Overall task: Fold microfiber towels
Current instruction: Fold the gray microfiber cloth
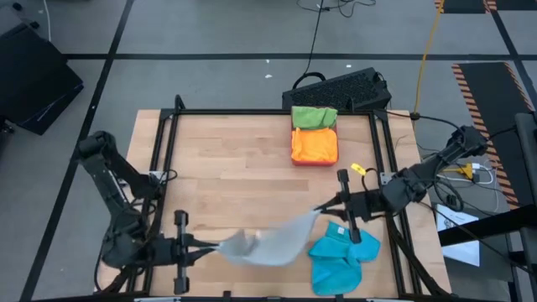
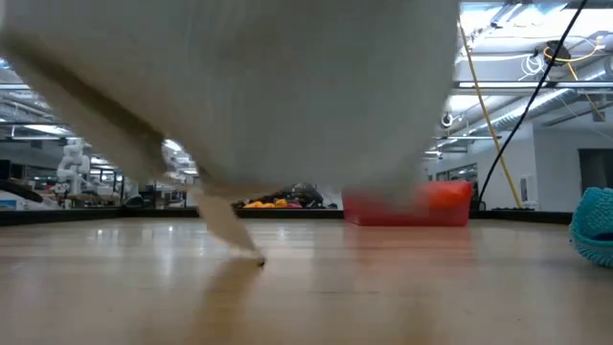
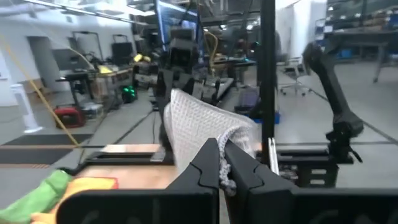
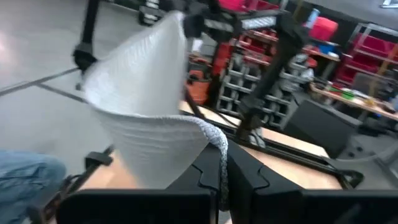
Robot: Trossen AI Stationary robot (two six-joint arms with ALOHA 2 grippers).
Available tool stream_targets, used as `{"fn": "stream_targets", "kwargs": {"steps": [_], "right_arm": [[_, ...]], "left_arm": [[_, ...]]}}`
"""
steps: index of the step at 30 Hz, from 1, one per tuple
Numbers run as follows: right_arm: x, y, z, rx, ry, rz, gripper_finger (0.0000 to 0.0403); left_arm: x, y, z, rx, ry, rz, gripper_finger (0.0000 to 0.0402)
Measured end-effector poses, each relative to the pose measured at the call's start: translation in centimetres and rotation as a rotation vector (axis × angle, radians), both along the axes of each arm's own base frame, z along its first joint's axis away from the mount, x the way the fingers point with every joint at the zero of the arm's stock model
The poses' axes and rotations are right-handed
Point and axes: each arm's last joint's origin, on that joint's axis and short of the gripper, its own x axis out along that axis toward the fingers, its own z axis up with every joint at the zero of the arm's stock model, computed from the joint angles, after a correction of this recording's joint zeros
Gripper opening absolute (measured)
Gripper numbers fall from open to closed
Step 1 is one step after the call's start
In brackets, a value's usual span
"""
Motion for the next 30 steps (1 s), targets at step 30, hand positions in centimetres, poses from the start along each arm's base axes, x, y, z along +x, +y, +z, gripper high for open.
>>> {"fn": "stream_targets", "kwargs": {"steps": [30], "right_arm": [[1.6, -1.8, -1.5, -0.022, 0.101, -0.132, 0.0004]], "left_arm": [[2.7, -3.7, 4.5, -0.005, 0.074, 0.44, 0.0001]]}}
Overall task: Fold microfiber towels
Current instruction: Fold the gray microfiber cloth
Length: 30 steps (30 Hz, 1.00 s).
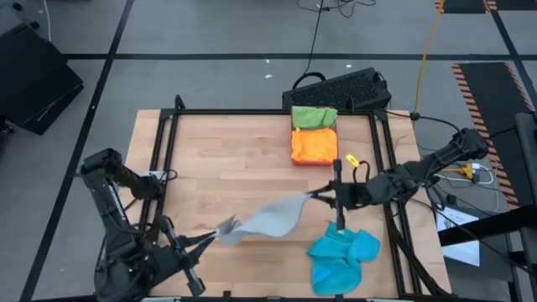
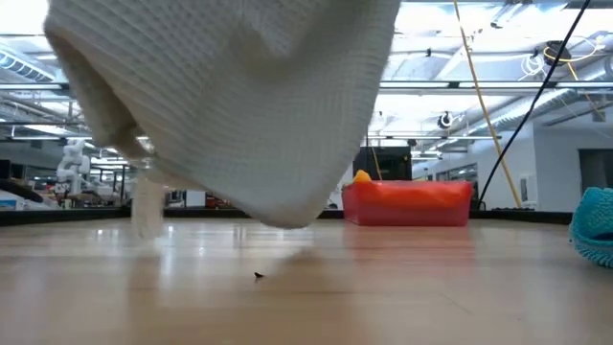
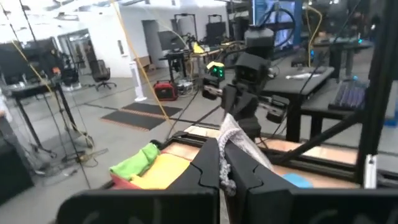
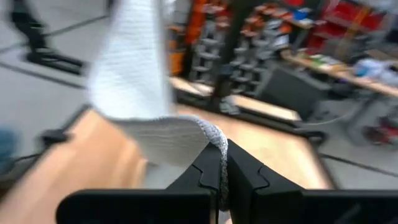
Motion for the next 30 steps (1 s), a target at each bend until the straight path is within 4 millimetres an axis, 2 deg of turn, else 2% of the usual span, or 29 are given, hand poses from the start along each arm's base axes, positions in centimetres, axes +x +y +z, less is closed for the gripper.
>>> {"fn": "stream_targets", "kwargs": {"steps": [2, 5, 8, 10, 12, 15, 18, 21, 25, 28, 30], "right_arm": [[-0.3, 0.6, -0.2, 0.036, 0.026, 0.059, 0.0004], [-0.7, 1.6, -0.3, 0.101, 0.057, 0.182, 0.0004], [-1.1, 2.3, -0.3, 0.149, 0.076, 0.279, 0.0004], [-1.4, 2.6, -0.2, 0.167, 0.077, 0.305, 0.0004], [-1.7, 2.6, 0.0, 0.171, 0.066, 0.299, 0.0004], [-2.3, 2.4, 0.5, 0.158, 0.034, 0.245, 0.0004], [-2.8, 1.9, 0.9, 0.133, 0.01, 0.195, 0.0004], [-3.3, 1.1, 1.0, 0.074, 0.006, 0.098, 0.0004], [-3.8, -0.9, 1.2, -0.089, -0.011, -0.18, 0.0004], [-3.9, -2.5, 1.4, -0.215, -0.008, -0.377, 0.0004], [-3.9, -3.2, 1.5, -0.259, 0.002, -0.414, 0.0004]], "left_arm": [[0.1, -0.4, -0.3, -0.025, -0.018, -0.043, 0.0001], [-0.3, -1.2, -0.4, -0.079, -0.052, -0.218, 0.0001], [-0.8, -1.8, -0.5, -0.065, -0.044, -0.316, 0.0001], [-0.9, -1.5, -0.9, -0.025, -0.012, -0.225, 0.0001], [-0.8, -0.8, -2.0, 0.051, 0.031, -0.05, 0.0001], [0.4, 1.6, -3.9, 0.168, 0.109, 0.021, 0.0001], [1.8, 4.7, -4.0, 0.064, 0.071, 0.085, 0.0001], [4.2, 6.8, -4.4, -0.039, 0.175, -0.019, 0.0003], [6.9, 8.8, -4.7, -0.118, 0.27, -0.134, 0.0004], [7.0, 10.6, -4.8, -0.099, 0.32, -0.073, 0.0002], [6.3, 12.2, -4.6, -0.084, 0.351, 0.001, 0.0004]]}}
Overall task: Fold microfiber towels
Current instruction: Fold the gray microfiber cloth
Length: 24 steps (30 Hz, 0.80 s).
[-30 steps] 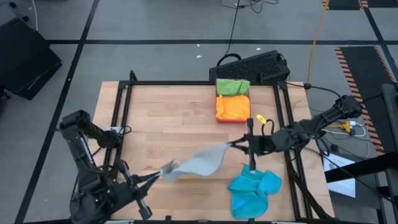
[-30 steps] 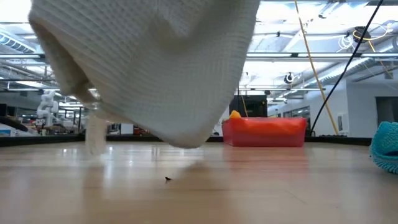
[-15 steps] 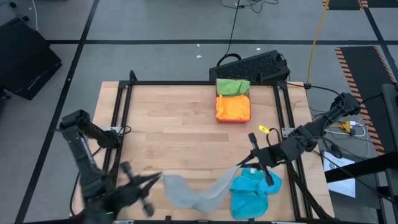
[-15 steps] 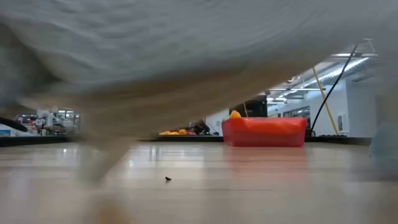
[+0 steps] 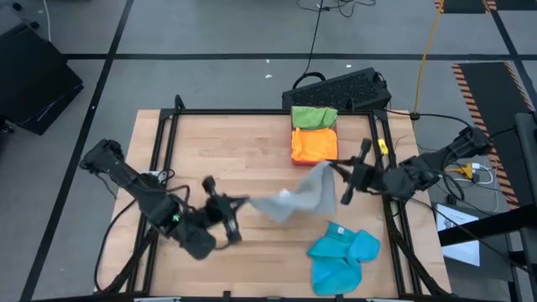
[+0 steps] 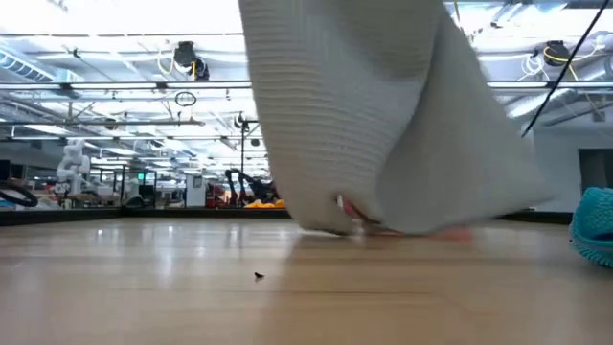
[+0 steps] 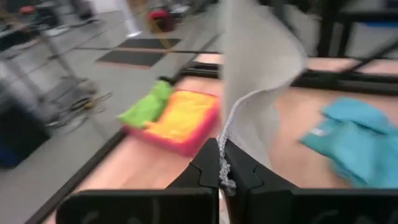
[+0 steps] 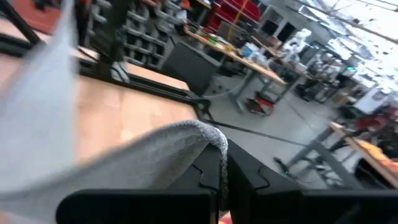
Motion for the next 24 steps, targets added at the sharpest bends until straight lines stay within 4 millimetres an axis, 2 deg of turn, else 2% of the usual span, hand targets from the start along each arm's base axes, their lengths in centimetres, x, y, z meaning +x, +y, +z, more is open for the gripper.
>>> {"fn": "stream_targets", "kwargs": {"steps": [4, 7, 11, 13, 15, 17, 19, 22, 24], "right_arm": [[0.2, -1.0, 0.2, -0.016, 0.004, -0.012, 0.0004], [0.1, -1.0, 0.0, 0.027, 0.026, 0.059, 0.0004], [-0.5, -0.6, 0.0, 0.114, 0.034, 0.19, 0.0004], [-0.7, -0.5, 0.1, 0.143, 0.031, 0.253, 0.0004], [-0.7, -0.3, 0.3, 0.164, 0.023, 0.309, 0.0004], [-0.8, -0.3, 0.6, 0.171, 0.002, 0.329, 0.0004], [-0.7, -0.4, 0.7, 0.168, -0.009, 0.324, 0.0004], [-0.5, -0.7, 0.5, 0.175, -0.004, 0.303, 0.0004], [-0.3, -0.8, 0.4, 0.184, 0.0, 0.291, 0.0004]], "left_arm": [[-1.8, 3.8, 1.2, -0.072, 0.014, 0.13, 0.0003], [-1.7, 4.9, 1.5, -0.28, 0.081, 0.042, 0.0006], [-1.7, 3.0, 2.0, -0.443, 0.193, -0.332, 0.0004], [-1.6, 1.3, 3.0, -0.438, 0.144, -0.58, 0.0003], [-1.7, 0.0, 4.1, -0.369, 0.054, -0.708, 0.0006], [-2.3, 0.0, 4.9, -0.322, -0.01, -0.653, 0.0006], [-3.3, 0.9, 5.3, -0.283, -0.032, -0.481, 0.0004], [-5.3, 2.8, 4.6, -0.268, -0.036, -0.138, 0.0005], [-6.0, 3.5, 3.8, -0.297, -0.028, -0.002, 0.0005]]}}
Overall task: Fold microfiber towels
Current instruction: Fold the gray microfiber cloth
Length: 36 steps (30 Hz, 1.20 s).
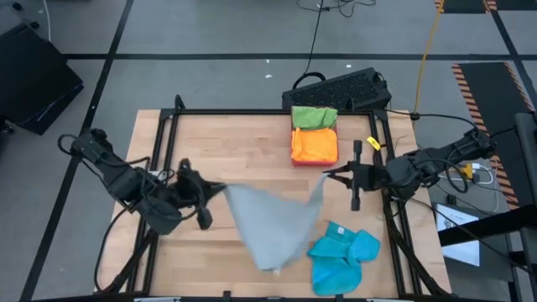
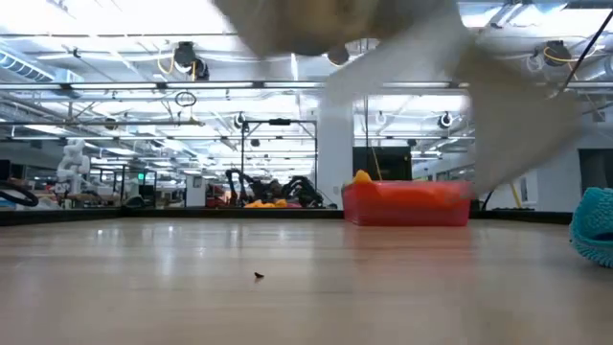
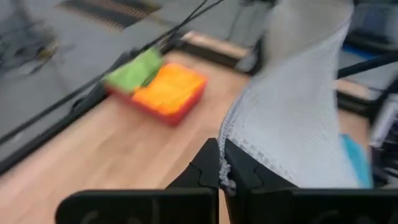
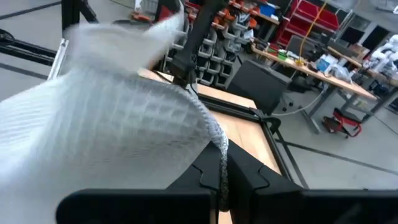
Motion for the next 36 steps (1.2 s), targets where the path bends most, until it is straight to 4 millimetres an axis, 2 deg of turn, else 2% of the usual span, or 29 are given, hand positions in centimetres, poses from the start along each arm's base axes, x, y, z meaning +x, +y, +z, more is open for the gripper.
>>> {"fn": "stream_targets", "kwargs": {"steps": [2, 6, 11, 15, 19, 21, 22, 24, 27, 32, 36], "right_arm": [[0.3, 0.0, -0.2, -0.002, 0.013, -0.006, 0.0004], [0.9, 0.2, -0.7, -0.013, 0.038, -0.01, 0.0004], [1.5, -0.1, -0.8, -0.019, 0.036, -0.032, 0.0004], [1.6, -0.2, -0.6, 0.018, 0.019, 0.017, 0.0004], [1.8, 0.4, 0.1, 0.084, -0.038, 0.206, 0.0004], [1.8, 0.7, 0.5, 0.104, -0.07, 0.289, 0.0004], [1.8, 0.7, 0.6, 0.109, -0.084, 0.305, 0.0004], [1.8, 0.6, 0.7, 0.094, -0.092, 0.29, 0.0004], [1.9, 0.1, 0.3, 0.05, -0.063, 0.15, 0.0004], [1.6, -1.5, 0.5, -0.161, -0.046, -0.157, 0.0004], [1.4, -2.6, 2.3, -0.28, -0.163, -0.232, 0.0004]], "left_arm": [[-0.1, 0.1, -0.9, -0.028, 0.043, 0.047, 0.0003], [1.1, -0.6, -2.4, -0.048, 0.131, 0.022, 0.0006], [1.5, -1.0, -2.7, -0.02, 0.163, -0.023, 0.0004], [2.5, -2.7, -1.6, -0.036, 0.089, -0.236, 0.0007], [2.7, -5.6, 0.7, -0.06, -0.104, -0.556, 0.0004], [2.4, -6.6, 1.7, -0.006, -0.197, -0.617, 0.0005], [2.2, -6.6, 1.8, 0.03, -0.212, -0.557, 0.0005], [1.3, -5.8, 1.4, 0.087, -0.184, -0.321, 0.0003], [-0.4, -4.0, 0.4, 0.118, -0.132, -0.086, 0.0005], [-0.7, -2.9, -1.0, 0.054, -0.033, -0.03, 0.0003], [-0.4, -2.6, -0.7, 0.019, -0.036, -0.039, 0.0006]]}}
